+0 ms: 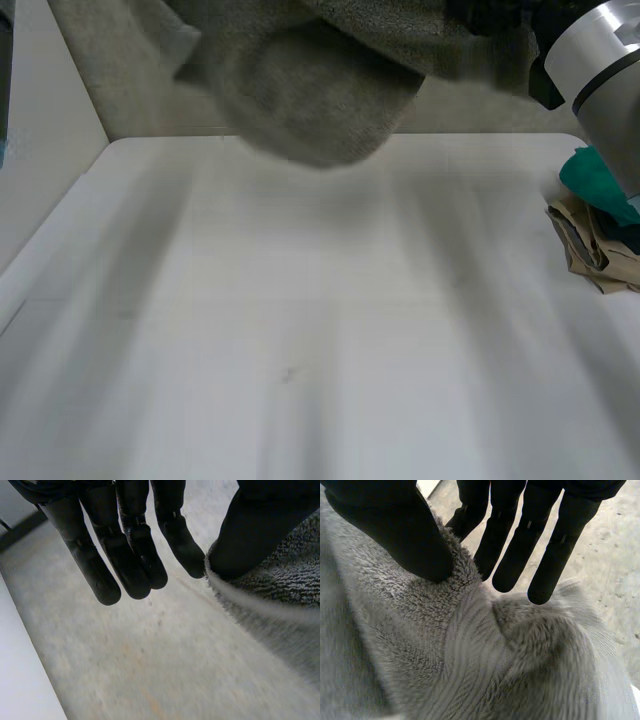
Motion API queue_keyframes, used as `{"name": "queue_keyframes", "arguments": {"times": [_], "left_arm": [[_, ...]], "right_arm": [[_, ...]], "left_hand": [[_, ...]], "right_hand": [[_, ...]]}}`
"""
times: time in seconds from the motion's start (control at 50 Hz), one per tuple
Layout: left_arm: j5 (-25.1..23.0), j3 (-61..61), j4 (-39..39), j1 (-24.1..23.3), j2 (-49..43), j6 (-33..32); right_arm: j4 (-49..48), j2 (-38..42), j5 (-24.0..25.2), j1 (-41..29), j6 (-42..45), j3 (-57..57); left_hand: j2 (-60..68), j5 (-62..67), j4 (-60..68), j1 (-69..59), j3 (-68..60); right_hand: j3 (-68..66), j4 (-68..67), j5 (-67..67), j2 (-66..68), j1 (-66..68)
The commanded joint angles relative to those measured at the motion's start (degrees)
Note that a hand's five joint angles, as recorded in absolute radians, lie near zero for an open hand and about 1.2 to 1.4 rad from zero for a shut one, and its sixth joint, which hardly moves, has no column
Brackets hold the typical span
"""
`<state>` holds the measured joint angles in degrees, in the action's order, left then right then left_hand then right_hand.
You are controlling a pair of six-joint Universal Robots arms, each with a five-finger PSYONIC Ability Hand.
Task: Fold the laundry.
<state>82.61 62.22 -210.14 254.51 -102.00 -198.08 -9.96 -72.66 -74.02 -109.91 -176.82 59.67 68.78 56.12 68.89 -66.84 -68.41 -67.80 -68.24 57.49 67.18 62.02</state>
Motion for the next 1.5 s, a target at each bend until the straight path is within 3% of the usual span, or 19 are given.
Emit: {"name": "queue_keyframes", "arguments": {"times": [0.02, 0.14, 0.24, 0.36, 0.4, 0.5, 0.66, 0.86, 1.04, 1.2, 1.5], "left_arm": [[0.1, 7.4, 0.7, -2.7, 0.1, 0.3], [0.5, 22.3, 0.3, -3.0, -1.4, -1.5], [0.7, 33.3, -3.9, -4.1, -8.2, -6.2], [1.2, 35.3, -6.4, -5.3, -14.3, -6.3], [0.9, 35.3, -5.7, -5.0, -14.2, -5.7], [-0.9, 36.3, -6.3, -2.7, -11.2, -2.6], [-12.1, 40.3, -7.5, 5.4, -7.2, 3.7], [-23.1, 43.4, -0.1, 13.6, -10.8, 3.0], [-24.0, 46.2, -0.4, 14.7, -10.9, 3.2], [-23.4, 46.0, -1.2, 11.6, -11.2, 7.1], [-13.4, 41.7, -1.3, 2.0, -12.3, 19.7]], "right_arm": [[3.3, 0.2, 0.5, -0.2, 8.8, 5.2], [3.5, 1.6, 0.9, -0.3, 16.1, 15.0], [3.3, 7.6, 1.8, -1.1, 24.5, 24.9], [4.3, 13.1, 1.1, -1.3, 28.1, 27.4], [4.6, 12.8, 0.6, -0.9, 27.1, 27.6], [4.3, 11.0, 0.7, -0.1, 23.3, 28.0], [4.9, 7.5, 1.7, 1.1, 19.0, 28.1], [10.4, 3.9, 3.7, 0.0, 13.5, 24.7], [12.8, 2.3, 2.2, -3.1, 11.9, 21.2], [14.3, 0.1, -0.2, -5.9, 9.8, 18.5], [12.2, -5.8, -0.1, -9.5, 3.5, 15.3]], "left_hand": [[11.2, 13.9, 11.1, -13.2, -11.6], [11.2, 13.9, 11.1, -13.2, -11.6], [11.2, 13.9, 11.1, -13.2, -11.6], [9.7, 12.4, 9.6, -11.7, -10.1], [-17.9, -15.2, -18.0, 15.9, 17.5], [-52.6, -50.0, -52.8, 50.7, 52.3], [-52.7, -50.0, -52.8, 50.7, 52.3], [-50.8, -48.2, -51.0, 48.9, 50.5], [-46.3, -43.6, -46.4, 44.3, 45.9], [-46.5, -43.8, -46.6, 44.5, 46.1], [-46.5, -43.8, -46.6, 44.5, 46.1]], "right_hand": [[-12.2, -11.8, 12.5, 12.8, 18.0], [-12.2, -11.8, 12.5, 12.8, 18.0], [-12.2, -11.8, 12.5, 12.8, 18.0], [-12.2, -11.8, 12.5, 12.8, 18.0], [-12.2, -11.8, 12.5, 12.8, 18.0], [-12.2, -11.8, 12.5, 12.8, 18.0], [-12.2, -11.8, 12.5, 12.8, 18.0], [-12.2, -11.8, 12.5, 12.8, 18.0], [-12.2, -11.8, 12.5, 12.8, 18.0], [-12.2, -11.8, 12.5, 12.8, 18.0], [-12.2, -11.8, 12.5, 12.8, 18.0]]}}
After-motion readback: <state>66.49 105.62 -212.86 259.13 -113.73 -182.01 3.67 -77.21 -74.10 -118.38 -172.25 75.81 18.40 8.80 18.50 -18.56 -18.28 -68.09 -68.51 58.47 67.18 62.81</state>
